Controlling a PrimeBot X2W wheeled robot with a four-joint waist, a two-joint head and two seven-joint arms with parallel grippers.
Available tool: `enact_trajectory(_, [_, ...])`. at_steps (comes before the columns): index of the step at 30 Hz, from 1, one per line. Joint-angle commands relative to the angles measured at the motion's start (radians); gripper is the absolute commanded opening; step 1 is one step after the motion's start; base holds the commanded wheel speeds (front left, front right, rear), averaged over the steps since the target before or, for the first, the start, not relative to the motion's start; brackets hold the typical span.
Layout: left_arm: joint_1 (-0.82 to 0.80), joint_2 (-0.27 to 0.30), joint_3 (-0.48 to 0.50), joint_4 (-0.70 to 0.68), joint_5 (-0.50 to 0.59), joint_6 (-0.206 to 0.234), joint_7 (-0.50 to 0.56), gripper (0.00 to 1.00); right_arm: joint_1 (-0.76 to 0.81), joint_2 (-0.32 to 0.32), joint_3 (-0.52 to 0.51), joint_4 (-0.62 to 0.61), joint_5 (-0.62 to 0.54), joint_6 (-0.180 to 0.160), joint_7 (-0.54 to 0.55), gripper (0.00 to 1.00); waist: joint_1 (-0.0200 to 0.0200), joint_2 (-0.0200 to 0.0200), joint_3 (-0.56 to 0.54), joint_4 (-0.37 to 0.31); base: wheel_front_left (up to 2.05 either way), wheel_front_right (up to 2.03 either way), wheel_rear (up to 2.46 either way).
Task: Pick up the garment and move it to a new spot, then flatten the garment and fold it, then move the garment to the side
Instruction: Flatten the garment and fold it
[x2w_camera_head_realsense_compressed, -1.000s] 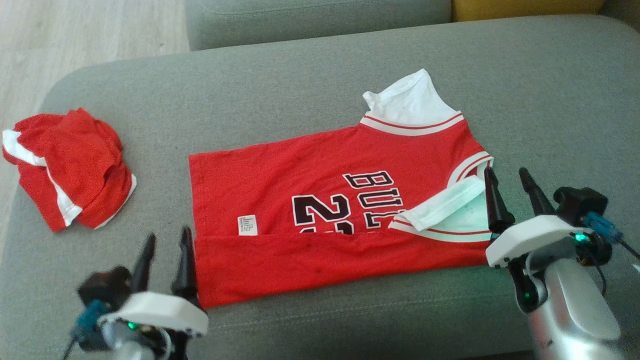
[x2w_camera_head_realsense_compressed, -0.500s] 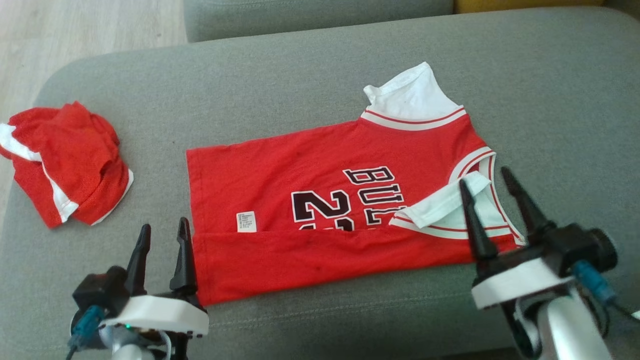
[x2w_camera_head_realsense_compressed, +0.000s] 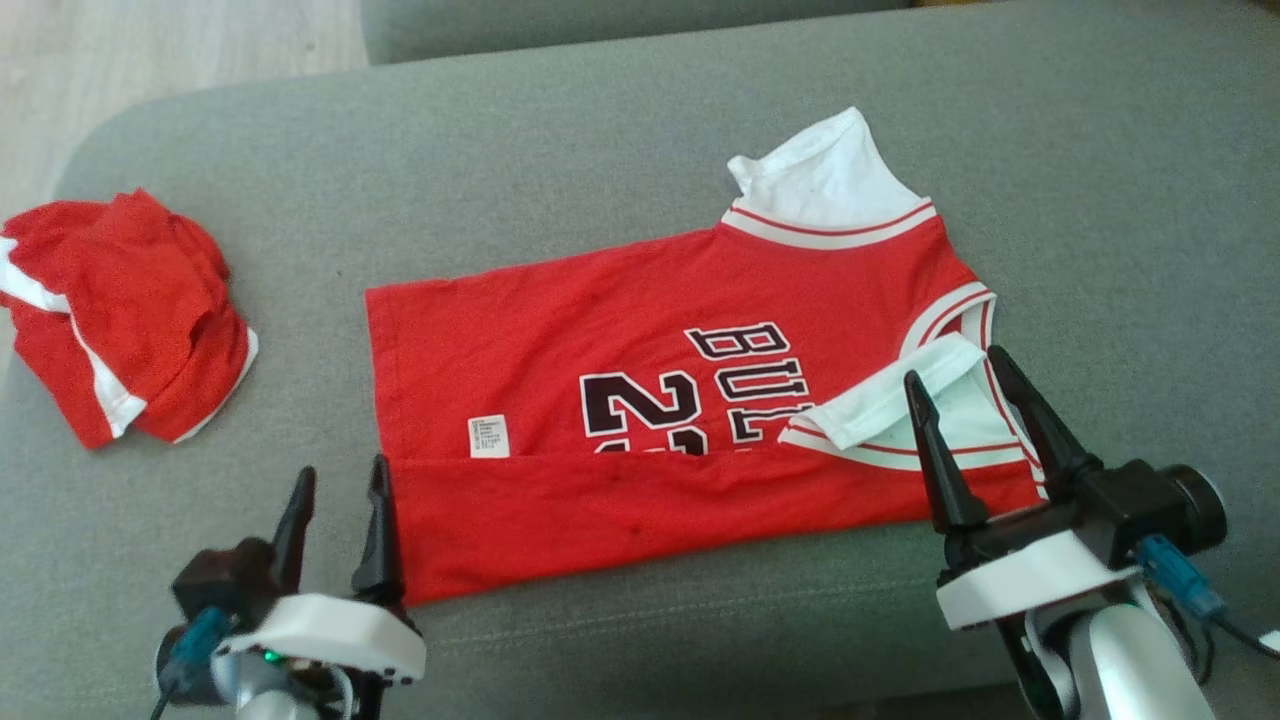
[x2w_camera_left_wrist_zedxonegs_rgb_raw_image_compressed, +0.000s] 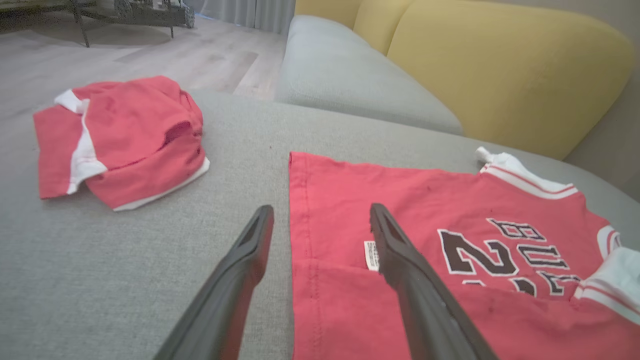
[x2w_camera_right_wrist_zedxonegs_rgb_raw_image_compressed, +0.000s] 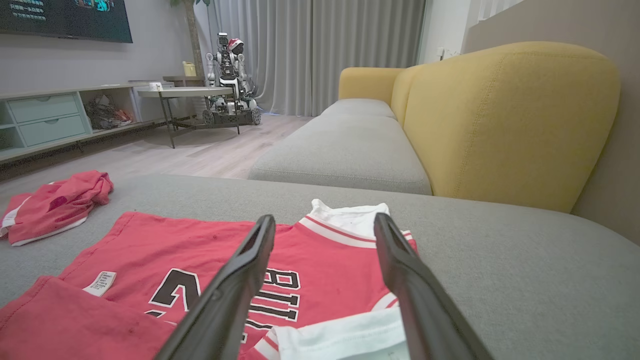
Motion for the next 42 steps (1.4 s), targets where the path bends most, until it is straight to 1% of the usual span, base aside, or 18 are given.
enact_trajectory(1, [-0.074, -0.001, 0.024, 0.002, 0.015, -0.008, -0.012, 1.0, -0.04, -0.001, 0.027, -0.042, -0.003, 0.0, -0.009, 1.0, 0.0, 0.0, 0.015, -0.01, 0.0, 0.0, 0.0])
enact_trajectory(4, [-0.125, 0.005, 0.027, 0.048, 0.028, -0.003, -0.012, 1.0, -0.051, -0.001, 0.033, -0.049, -0.003, 0.0, -0.008, 1.0, 0.0, 0.0, 0.046, -0.026, 0.0, 0.0, 0.0])
enact_trajectory(9, [-0.252, 0.051, 0.033, 0.162, 0.05, 0.007, 0.028, 1.0, -0.078, -0.001, 0.047, -0.081, -0.005, 0.0, -0.001, 1.0, 0.0, 0.0, 0.121, -0.055, 0.0, 0.0, 0.0])
enact_trajectory(10, [-0.252, 0.051, 0.033, 0.162, 0.05, 0.007, 0.028, 1.0, -0.078, -0.001, 0.047, -0.081, -0.005, 0.0, -0.001, 1.0, 0.0, 0.0, 0.121, -0.055, 0.0, 0.0, 0.0])
enact_trajectory(15, [-0.401, 0.108, 0.04, 0.255, 0.073, 0.014, 0.07, 1.0, -0.105, -0.001, 0.058, -0.119, -0.004, 0.0, 0.006, 1.0, 0.0, 0.0, 0.197, -0.084, 0.0, 0.0, 0.0])
enact_trajectory(20, [-0.526, 0.165, 0.041, 0.36, 0.089, 0.008, 0.108, 1.0, -0.121, -0.001, 0.064, -0.138, 0.008, 0.0, 0.005, 1.0, 0.0, 0.0, 0.253, -0.11, 0.0, 0.0, 0.0])
enact_trajectory(28, [-0.645, 0.225, 0.04, 0.494, 0.092, -0.005, 0.16, 1.0, -0.139, -0.001, 0.065, -0.138, 0.027, 0.0, -0.002, 1.0, 0.0, 0.0, 0.294, -0.138, 0.0, 0.0, 0.0])
enact_trajectory(31, [-0.67, 0.238, 0.039, 0.527, 0.091, -0.008, 0.163, 1.0, -0.142, -0.001, 0.064, -0.134, 0.033, 0.0, -0.005, 1.0, 0.0, 0.0, 0.301, -0.143, 0.0, 0.0, 0.0])
enact_trajectory(34, [-0.683, 0.243, 0.025, 0.559, 0.093, -0.02, 0.185, 1.0, -0.144, -0.001, 0.061, -0.131, 0.035, 0.0, -0.006, 1.0, 0.0, 0.0, 0.306, -0.144, 0.0, 0.0, 0.0])
enact_trajectory(35, [-0.687, 0.243, 0.021, 0.568, 0.091, -0.028, 0.193, 0.76, -0.145, -0.001, 0.059, -0.131, 0.036, 0.0, -0.007, 1.0, 0.0, 0.0, 0.308, -0.143, 0.0, 0.0, 0.0])
enact_trajectory(36, [-0.69, 0.242, 0.016, 0.576, 0.089, -0.037, 0.202, 0.11, -0.147, -0.001, 0.056, -0.131, 0.036, 0.0, -0.007, 1.0, 0.0, 0.0, 0.31, -0.142, 0.0, 0.0, 0.0])
enact_trajectory(37, [-0.692, 0.24, 0.01, 0.583, 0.087, -0.045, 0.211, 0.0, -0.15, -0.001, 0.051, -0.13, 0.036, 0.0, -0.007, 1.0, 0.0, 0.0, 0.311, -0.139, 0.0, 0.0, 0.0])
enact_trajectory(39, [-0.693, 0.235, 0.003, 0.592, 0.083, -0.055, 0.22, 0.0, -0.159, -0.001, 0.04, -0.128, 0.033, 0.0, -0.008, 1.0, 0.0, 0.0, 0.312, -0.133, 0.0, 0.0, 0.0])
enact_trajectory(42, [-0.692, 0.221, -0.005, 0.589, 0.076, -0.062, 0.204, 0.0, -0.174, -0.001, 0.023, -0.126, 0.018, 0.0, -0.008, 1.0, 0.0, 0.0, 0.305, -0.119, 0.0, 0.0, 0.0])
